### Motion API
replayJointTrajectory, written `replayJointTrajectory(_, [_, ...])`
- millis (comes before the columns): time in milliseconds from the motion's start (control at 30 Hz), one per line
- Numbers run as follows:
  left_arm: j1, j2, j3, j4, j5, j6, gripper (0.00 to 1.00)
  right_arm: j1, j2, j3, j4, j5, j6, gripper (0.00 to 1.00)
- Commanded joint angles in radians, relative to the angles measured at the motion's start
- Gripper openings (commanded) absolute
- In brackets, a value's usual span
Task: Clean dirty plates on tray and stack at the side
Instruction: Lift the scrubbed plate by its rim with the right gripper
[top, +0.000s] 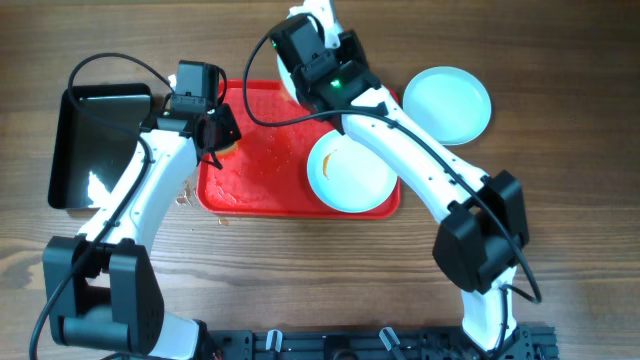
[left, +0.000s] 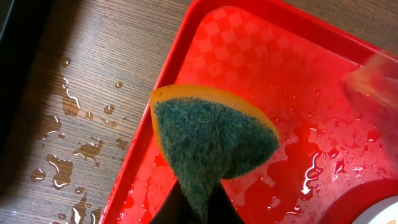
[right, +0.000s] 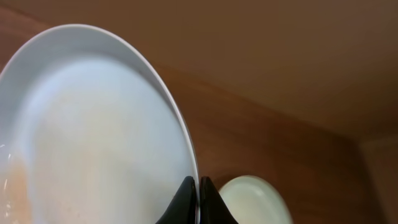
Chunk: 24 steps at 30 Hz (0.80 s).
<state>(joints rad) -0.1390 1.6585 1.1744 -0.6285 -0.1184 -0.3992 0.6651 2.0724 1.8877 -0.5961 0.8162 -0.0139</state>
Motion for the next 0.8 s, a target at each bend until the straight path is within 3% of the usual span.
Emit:
replayJointTrajectory(0, [0.0, 0.011, -0.011, 0.009, 0.014, -0.009, 0.05, 0.02, -0.055, 0.024, 0.04, 0.158, -0.206, 0.04])
replayJointTrajectory(200, [0.0, 0.011, -0.011, 0.011, 0.014, -0.009, 0.06, 0.071, -0.057, 0.024, 0.087, 0.247, -0.411, 0.04])
replayJointTrajectory(467, [0.0, 0.011, -0.011, 0.011, 0.014, -0.01, 0.06, 0.129, -0.057, 0.024, 0.088, 0.336, -0.539, 0.04])
replayJointTrajectory(767, [0.0, 0.011, -0.011, 0.011, 0.025, -0.009, 0.04, 0.128, -0.057, 0.024, 0.087, 0.359, -0.5, 0.04])
